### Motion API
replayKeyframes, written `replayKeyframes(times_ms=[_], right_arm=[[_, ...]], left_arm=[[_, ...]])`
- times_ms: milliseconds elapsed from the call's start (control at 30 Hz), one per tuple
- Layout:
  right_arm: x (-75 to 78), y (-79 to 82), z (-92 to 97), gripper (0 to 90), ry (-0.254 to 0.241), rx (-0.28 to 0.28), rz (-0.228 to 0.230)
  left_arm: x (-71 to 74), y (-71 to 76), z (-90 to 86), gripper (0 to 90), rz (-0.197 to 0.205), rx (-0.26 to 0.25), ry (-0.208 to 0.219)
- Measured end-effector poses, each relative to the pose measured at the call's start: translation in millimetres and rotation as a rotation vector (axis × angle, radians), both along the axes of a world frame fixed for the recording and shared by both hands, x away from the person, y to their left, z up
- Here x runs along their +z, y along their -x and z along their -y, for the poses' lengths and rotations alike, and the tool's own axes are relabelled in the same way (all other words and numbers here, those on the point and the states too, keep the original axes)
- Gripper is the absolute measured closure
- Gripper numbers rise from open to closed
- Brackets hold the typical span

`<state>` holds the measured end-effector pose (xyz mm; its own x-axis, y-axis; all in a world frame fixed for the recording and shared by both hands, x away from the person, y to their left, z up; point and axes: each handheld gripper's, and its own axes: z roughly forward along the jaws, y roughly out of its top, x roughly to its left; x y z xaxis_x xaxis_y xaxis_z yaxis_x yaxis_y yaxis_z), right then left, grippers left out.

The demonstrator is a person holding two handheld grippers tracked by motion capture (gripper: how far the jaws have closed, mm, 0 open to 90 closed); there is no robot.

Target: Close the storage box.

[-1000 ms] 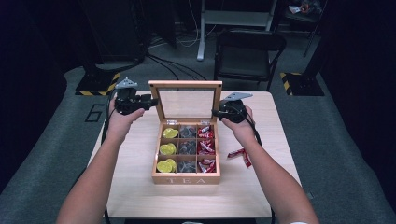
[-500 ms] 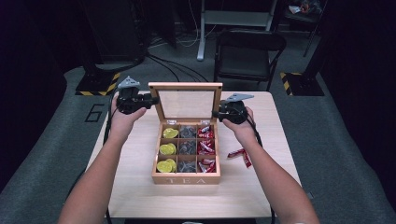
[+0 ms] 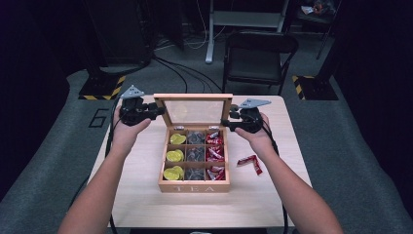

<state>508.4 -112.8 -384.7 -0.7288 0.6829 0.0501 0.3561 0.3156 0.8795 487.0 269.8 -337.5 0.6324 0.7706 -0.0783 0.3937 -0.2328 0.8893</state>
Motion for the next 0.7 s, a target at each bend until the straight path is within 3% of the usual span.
replayKeyframes(times_ms=[400, 700], right_arm=[[22.8, 28.2, 2.7, 46.6, -0.006, 0.027, 0.056], [30.6, 42.2, 7.6, 46.6, -0.004, 0.056, 0.088]], left_arm=[[-7.4, 18.4, -0.5, 61.0, 0.004, -0.008, 0.003], [-15.1, 33.4, -2.0, 60.3, 0.006, -0.029, -0.010]])
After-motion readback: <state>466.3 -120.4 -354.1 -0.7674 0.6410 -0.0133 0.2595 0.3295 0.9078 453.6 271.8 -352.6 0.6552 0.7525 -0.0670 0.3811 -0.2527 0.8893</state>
